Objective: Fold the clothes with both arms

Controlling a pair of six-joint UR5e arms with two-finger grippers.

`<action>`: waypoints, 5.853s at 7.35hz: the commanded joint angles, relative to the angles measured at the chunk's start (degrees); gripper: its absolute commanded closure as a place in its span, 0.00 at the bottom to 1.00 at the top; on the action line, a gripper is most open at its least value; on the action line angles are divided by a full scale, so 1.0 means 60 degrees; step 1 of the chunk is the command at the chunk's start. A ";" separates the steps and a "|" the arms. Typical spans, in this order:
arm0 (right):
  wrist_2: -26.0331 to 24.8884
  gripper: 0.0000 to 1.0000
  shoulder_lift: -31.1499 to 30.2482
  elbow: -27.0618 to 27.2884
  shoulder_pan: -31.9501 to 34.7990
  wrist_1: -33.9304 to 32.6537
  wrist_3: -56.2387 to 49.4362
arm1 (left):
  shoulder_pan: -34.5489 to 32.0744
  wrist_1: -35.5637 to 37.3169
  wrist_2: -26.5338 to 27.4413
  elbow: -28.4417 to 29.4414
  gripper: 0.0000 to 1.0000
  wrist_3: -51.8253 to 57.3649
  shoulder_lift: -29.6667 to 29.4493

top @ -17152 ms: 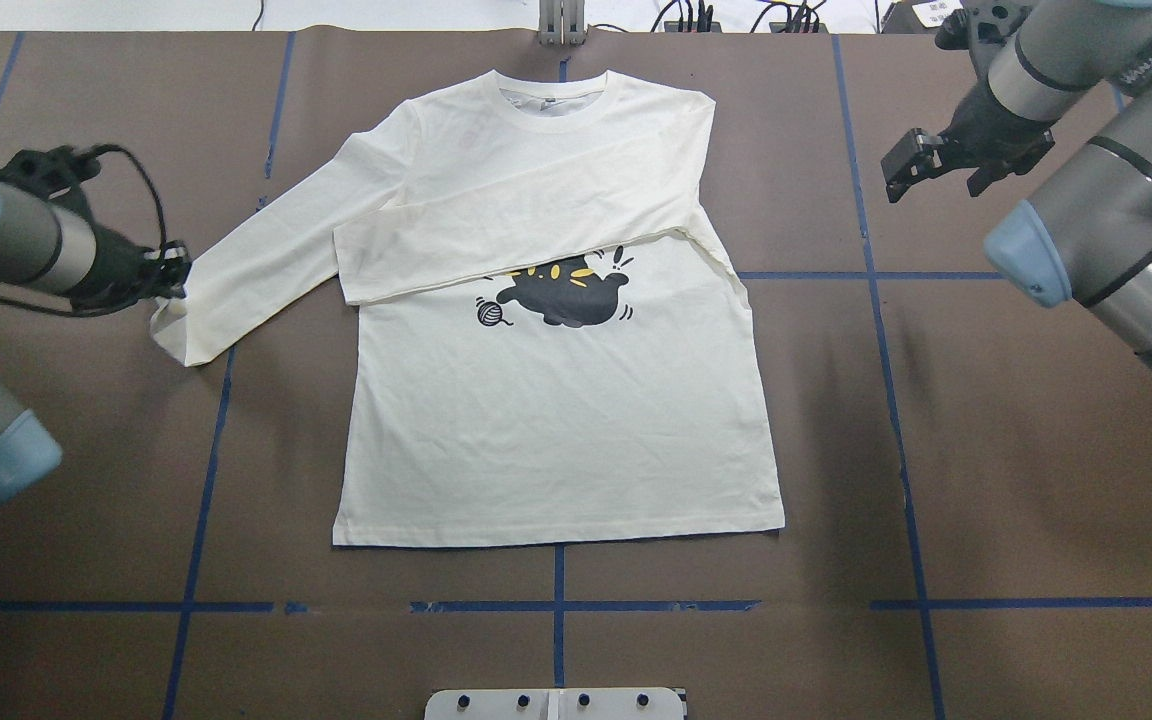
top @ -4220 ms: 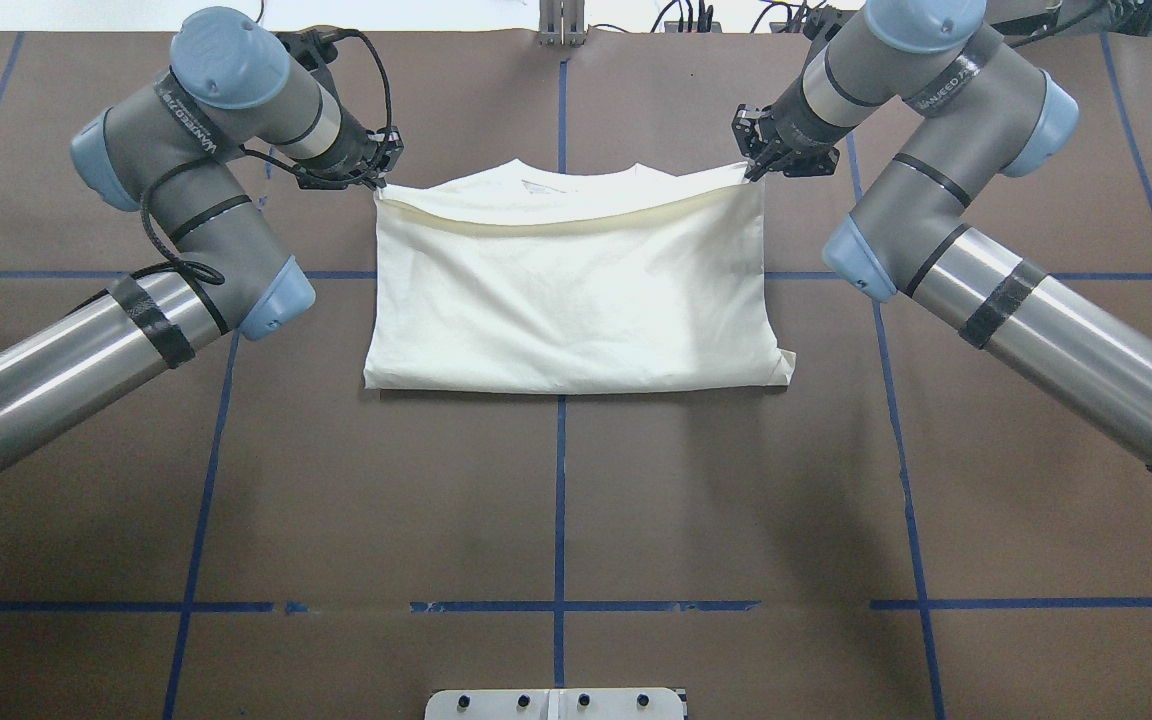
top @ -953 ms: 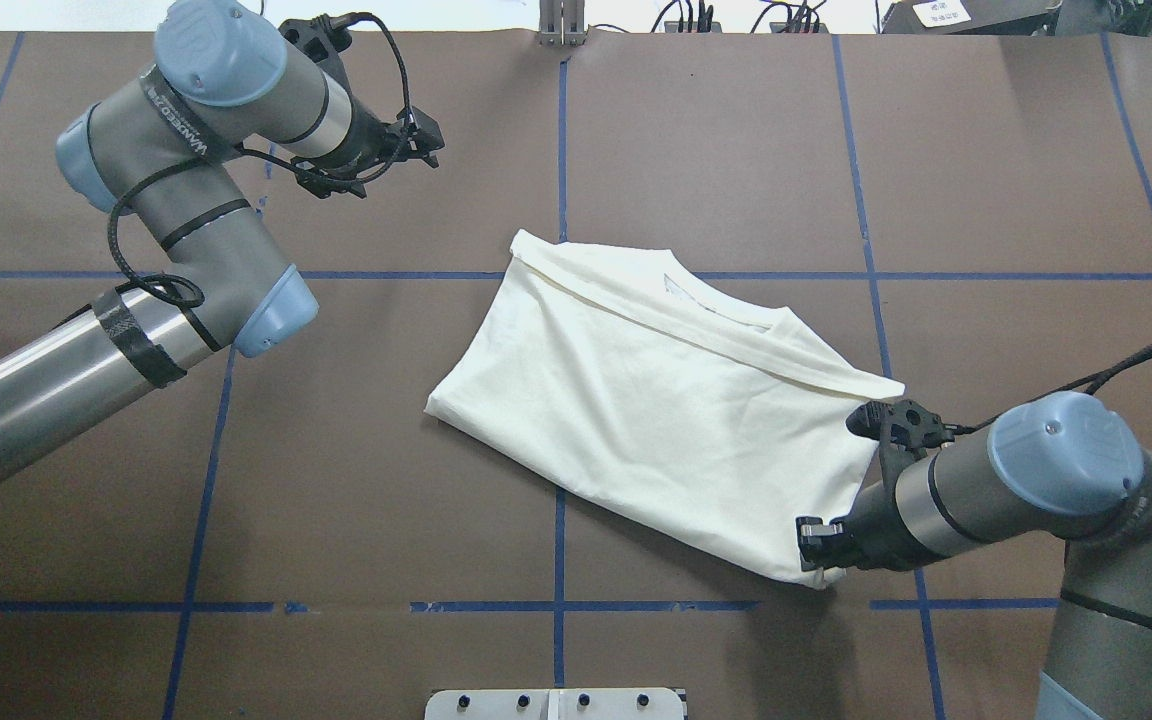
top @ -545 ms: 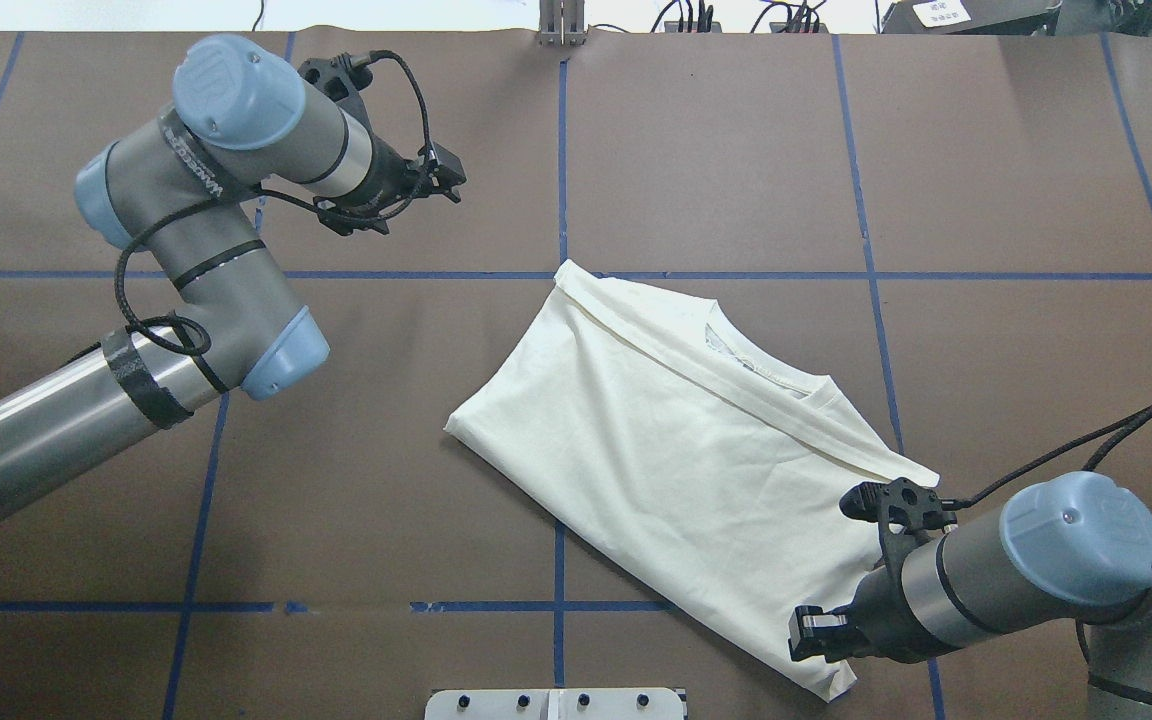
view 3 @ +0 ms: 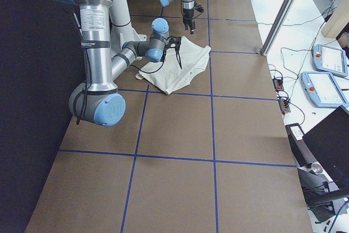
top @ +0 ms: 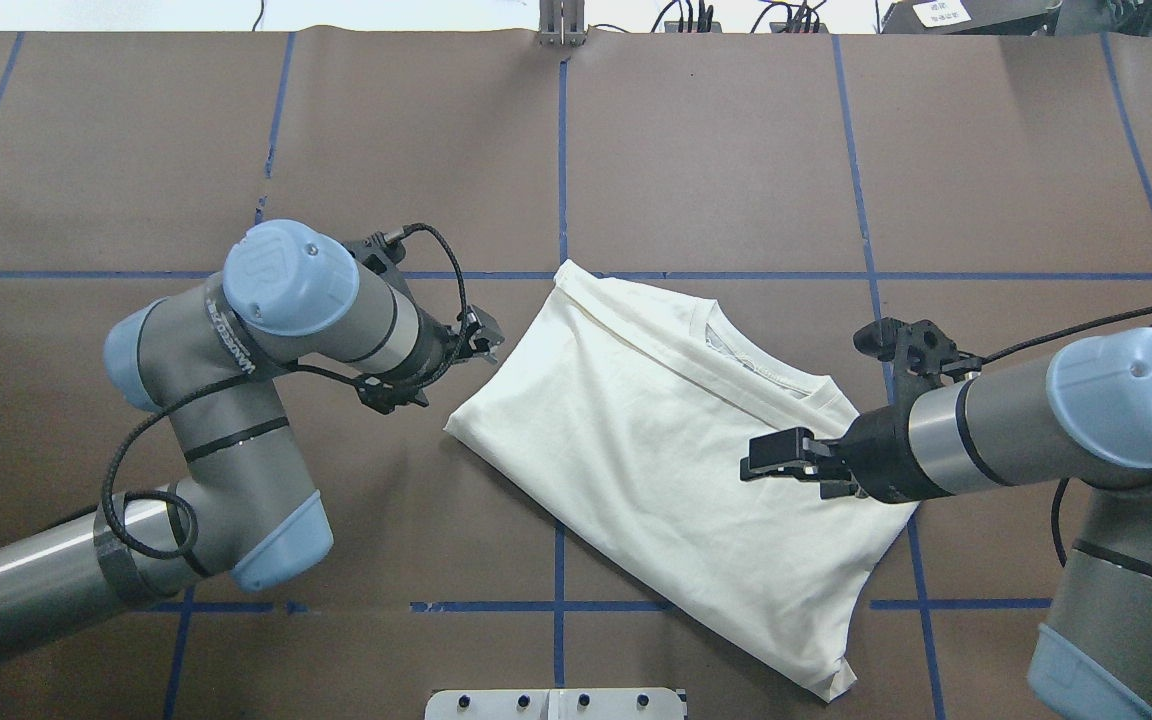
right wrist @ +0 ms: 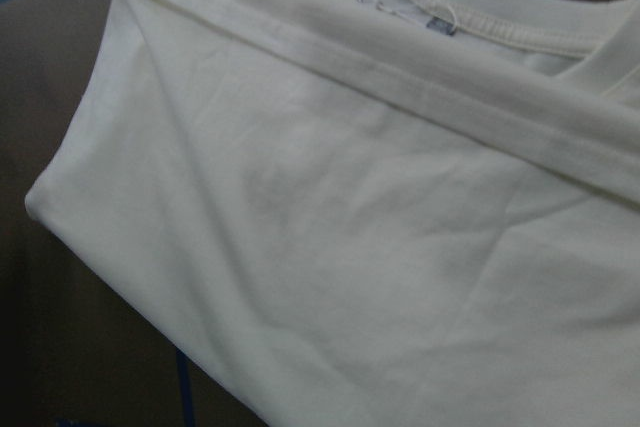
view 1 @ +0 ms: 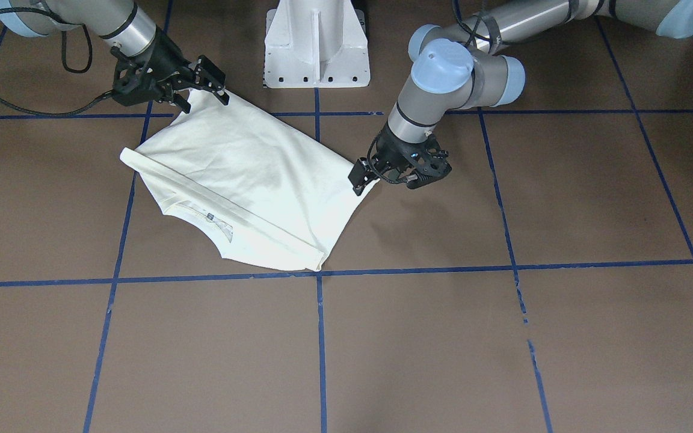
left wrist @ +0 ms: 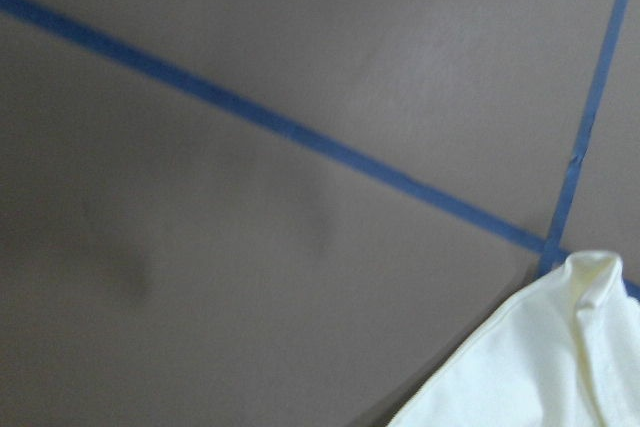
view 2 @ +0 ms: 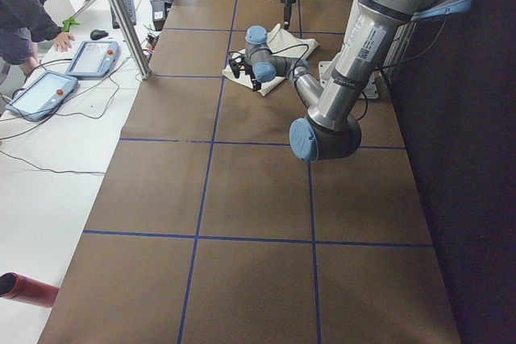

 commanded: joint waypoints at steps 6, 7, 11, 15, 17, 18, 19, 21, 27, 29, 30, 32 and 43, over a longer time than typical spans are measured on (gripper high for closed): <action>-0.0530 0.00 0.0479 -0.0503 0.0320 0.0014 -0.0003 | 0.0974 0.0641 0.0953 0.0236 1.00 -0.0930 -0.0040; -0.0530 0.00 0.0479 -0.0576 0.0320 0.0014 -0.0003 | 0.0945 0.0641 0.0953 0.0236 1.00 -0.0886 -0.0040; -0.0545 0.00 0.0479 -0.0592 0.0335 0.0014 -0.0018 | -0.0162 0.0640 0.0953 0.0220 1.00 -0.0362 -0.0331; -0.0749 0.00 0.0479 -0.0621 0.0335 0.0014 -0.0003 | -0.1736 -0.1544 0.1475 0.4687 1.00 0.1370 -0.2579; -0.0882 0.00 0.0494 -0.0767 0.0320 0.0014 -0.0003 | -0.1765 -0.3144 0.2327 0.6764 1.00 0.1748 -0.3686; -0.0911 0.00 0.0494 -0.0782 0.0306 0.0014 -0.0003 | -0.1780 -0.3559 0.2664 0.7059 1.00 0.2055 -0.3716; -0.1013 0.00 0.0741 -0.0942 0.0306 -0.0001 -0.0032 | -0.1867 -0.3578 0.2682 0.7134 1.00 0.2494 -0.3702; -0.1145 0.00 0.1079 -0.1352 0.0291 -0.0132 -0.0105 | -0.2115 -0.3578 0.2682 0.7091 0.00 0.3332 -0.3745; -0.2640 0.00 0.4442 -0.3192 -0.0732 -0.4932 -0.2358 | -0.2513 0.0841 0.1031 0.0847 0.00 0.4637 -0.1509; -0.2538 0.00 0.4582 -0.3697 -0.1171 -0.5112 -0.2667 | -0.2454 0.0831 0.0792 0.0265 0.00 0.4637 -0.1007; -0.2523 0.00 0.4653 -0.3697 -0.1246 -0.5766 -0.3032 | -0.2410 0.0802 0.0792 0.0294 0.00 0.4637 -0.0992; -0.2348 0.00 0.4611 -0.3682 -0.1247 -0.6386 -0.3489 | -0.2395 0.0743 0.0777 0.0265 0.00 0.4608 -0.0962; -0.1735 0.00 0.3740 -0.2656 0.0638 -0.6886 -0.5363 | -0.1971 0.0685 0.0777 0.0177 0.00 0.3978 -0.1080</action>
